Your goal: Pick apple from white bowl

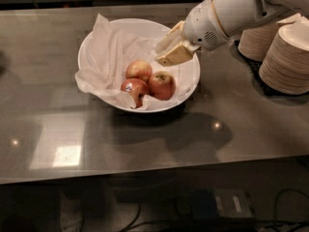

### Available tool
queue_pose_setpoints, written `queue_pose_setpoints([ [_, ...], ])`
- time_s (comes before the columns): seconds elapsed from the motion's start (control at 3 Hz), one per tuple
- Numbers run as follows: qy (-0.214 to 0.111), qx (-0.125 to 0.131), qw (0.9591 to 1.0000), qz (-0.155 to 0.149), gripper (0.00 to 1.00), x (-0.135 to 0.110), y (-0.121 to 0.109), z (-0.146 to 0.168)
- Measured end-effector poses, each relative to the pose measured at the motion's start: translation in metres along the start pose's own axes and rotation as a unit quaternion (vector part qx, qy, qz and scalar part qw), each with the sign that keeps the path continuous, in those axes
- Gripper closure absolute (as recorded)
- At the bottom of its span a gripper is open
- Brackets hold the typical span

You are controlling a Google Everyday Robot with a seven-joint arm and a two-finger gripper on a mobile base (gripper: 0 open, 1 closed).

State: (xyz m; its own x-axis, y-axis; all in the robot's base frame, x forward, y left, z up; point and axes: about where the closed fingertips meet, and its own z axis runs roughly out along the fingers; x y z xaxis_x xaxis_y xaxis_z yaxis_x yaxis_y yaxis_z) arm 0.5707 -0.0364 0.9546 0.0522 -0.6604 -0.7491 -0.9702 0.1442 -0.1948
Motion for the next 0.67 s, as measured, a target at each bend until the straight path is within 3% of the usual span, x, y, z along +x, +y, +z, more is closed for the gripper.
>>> queue_pose_setpoints([
  [0.67,0.007,-0.004,0.9997,0.025,0.45,0.0163,0.007,0.0091],
])
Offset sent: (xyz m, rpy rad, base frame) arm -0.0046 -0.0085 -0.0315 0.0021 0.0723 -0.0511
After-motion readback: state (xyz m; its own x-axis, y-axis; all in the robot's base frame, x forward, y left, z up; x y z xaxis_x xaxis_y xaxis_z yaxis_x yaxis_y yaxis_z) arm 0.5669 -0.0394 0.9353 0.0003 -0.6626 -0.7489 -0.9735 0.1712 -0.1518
